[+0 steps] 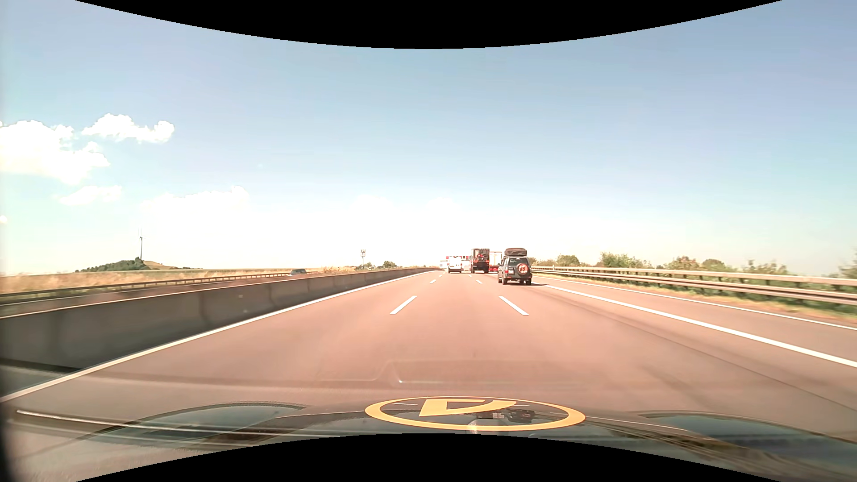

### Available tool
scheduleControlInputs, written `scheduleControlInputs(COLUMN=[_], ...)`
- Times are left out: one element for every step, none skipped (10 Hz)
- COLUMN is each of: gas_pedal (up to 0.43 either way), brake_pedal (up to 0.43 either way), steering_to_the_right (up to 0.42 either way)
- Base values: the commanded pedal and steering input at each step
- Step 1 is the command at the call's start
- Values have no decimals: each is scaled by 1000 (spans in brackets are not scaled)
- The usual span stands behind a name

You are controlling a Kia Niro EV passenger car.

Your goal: Follow the waypoints while adhering to traffic rules and regulations

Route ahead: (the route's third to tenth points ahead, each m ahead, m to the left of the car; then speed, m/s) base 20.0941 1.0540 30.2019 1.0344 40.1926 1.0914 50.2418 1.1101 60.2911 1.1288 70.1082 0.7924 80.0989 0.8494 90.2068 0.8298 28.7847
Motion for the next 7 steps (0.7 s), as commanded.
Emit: scheduleControlInputs(gas_pedal=[331,331,331,331,331,331,331], brake_pedal=[0,0,0,0,0,0,0], steering_to_the_right=[-2,-2,-2,-1,-1,-1,-1])
